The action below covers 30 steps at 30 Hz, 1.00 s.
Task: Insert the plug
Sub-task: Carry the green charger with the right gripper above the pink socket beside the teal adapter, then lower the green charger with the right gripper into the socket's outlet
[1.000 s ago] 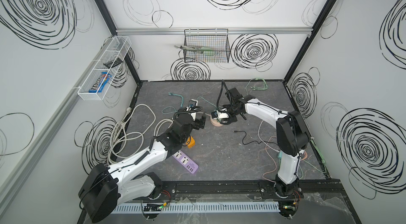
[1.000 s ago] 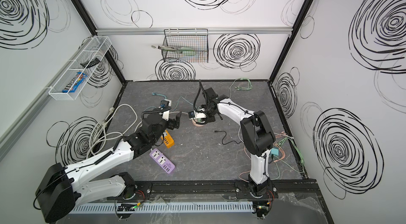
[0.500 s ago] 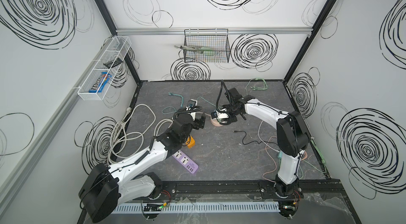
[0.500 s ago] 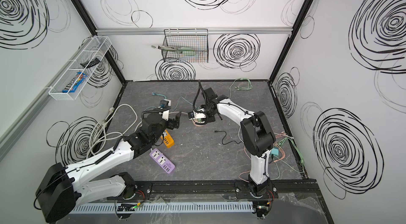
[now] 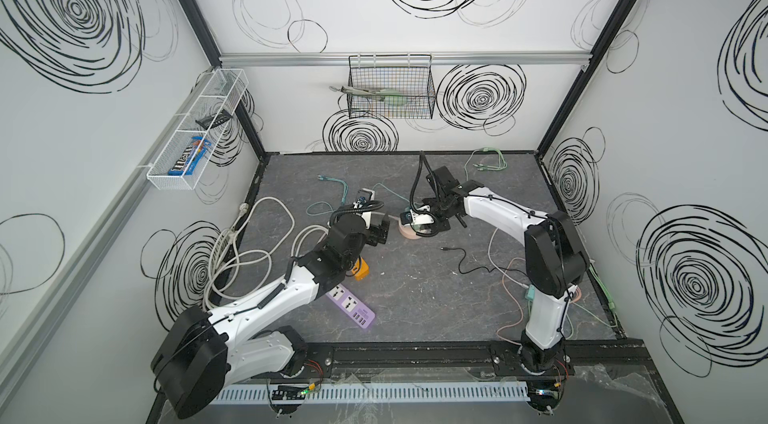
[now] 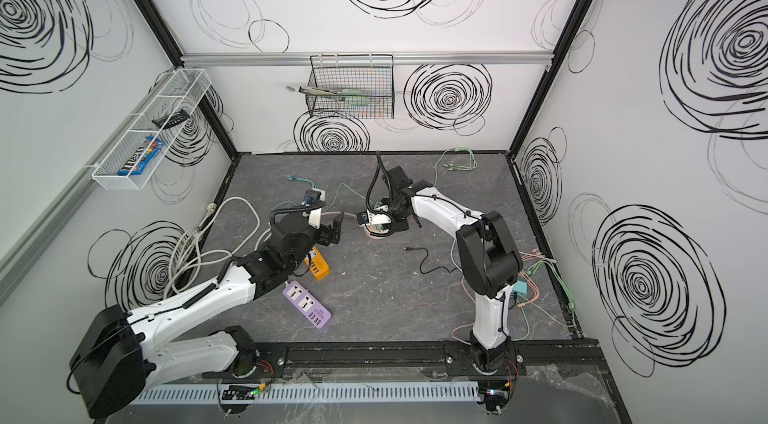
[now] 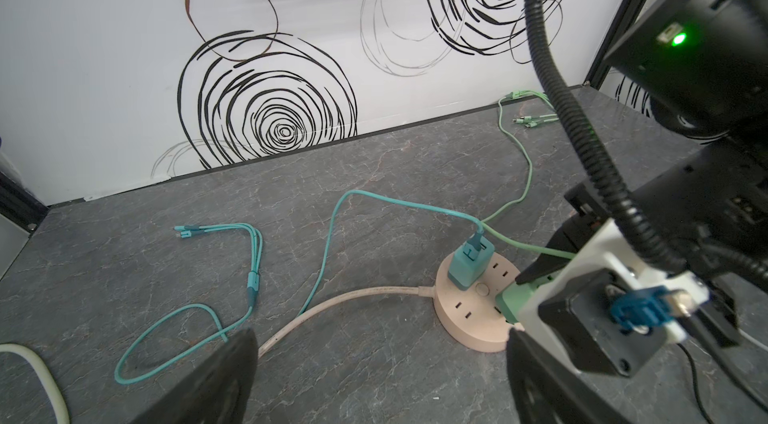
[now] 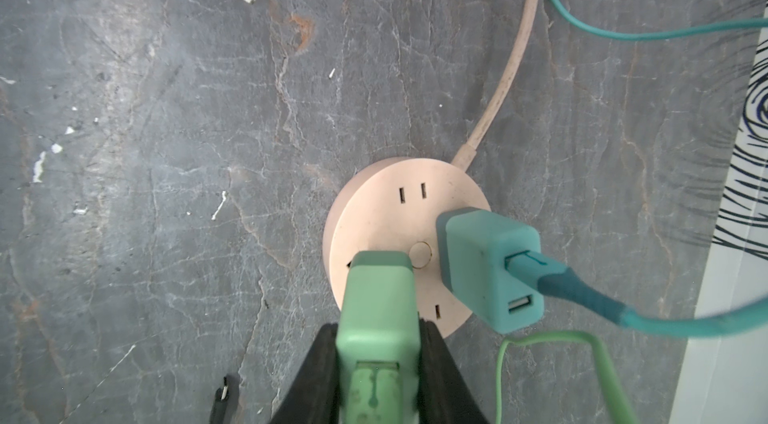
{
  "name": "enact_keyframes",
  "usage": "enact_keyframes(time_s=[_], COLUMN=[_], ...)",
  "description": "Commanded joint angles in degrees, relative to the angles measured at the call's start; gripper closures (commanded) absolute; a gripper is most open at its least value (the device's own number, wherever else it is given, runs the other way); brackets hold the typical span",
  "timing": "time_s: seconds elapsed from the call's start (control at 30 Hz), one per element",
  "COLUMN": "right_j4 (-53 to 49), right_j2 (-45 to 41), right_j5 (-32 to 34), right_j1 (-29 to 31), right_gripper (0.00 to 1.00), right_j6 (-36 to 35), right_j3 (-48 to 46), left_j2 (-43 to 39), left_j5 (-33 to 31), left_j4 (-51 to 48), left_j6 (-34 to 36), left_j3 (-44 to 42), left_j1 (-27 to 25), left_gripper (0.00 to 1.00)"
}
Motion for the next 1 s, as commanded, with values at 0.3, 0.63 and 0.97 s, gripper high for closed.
enact_keyframes(time_s=[0.3,0.63,0.97], right_j4=[-21.27,-30.18,-26.69], right_j2=[6.44,15.17,26.52], right_j5=[0.8,0.41,3.47], right_j1=[3.1,4.69,5.51], right_gripper=[1.0,1.0,1.0], right_j6=[7.66,9.93,8.53], right_j3=[10.02,19.54,20.39], left_j2=[-0.19,-0.72,-1.84], left_j5=[0.4,1.28,-0.04], left_j4=[1.77,1.91,1.98], left_j6=[-1.07,-1.35,-0.89], left_j3=[0.05,-0.01,-0.45], left_j1=[0.55,0.62,0.71], left_gripper=[0.04,0.04,0.04])
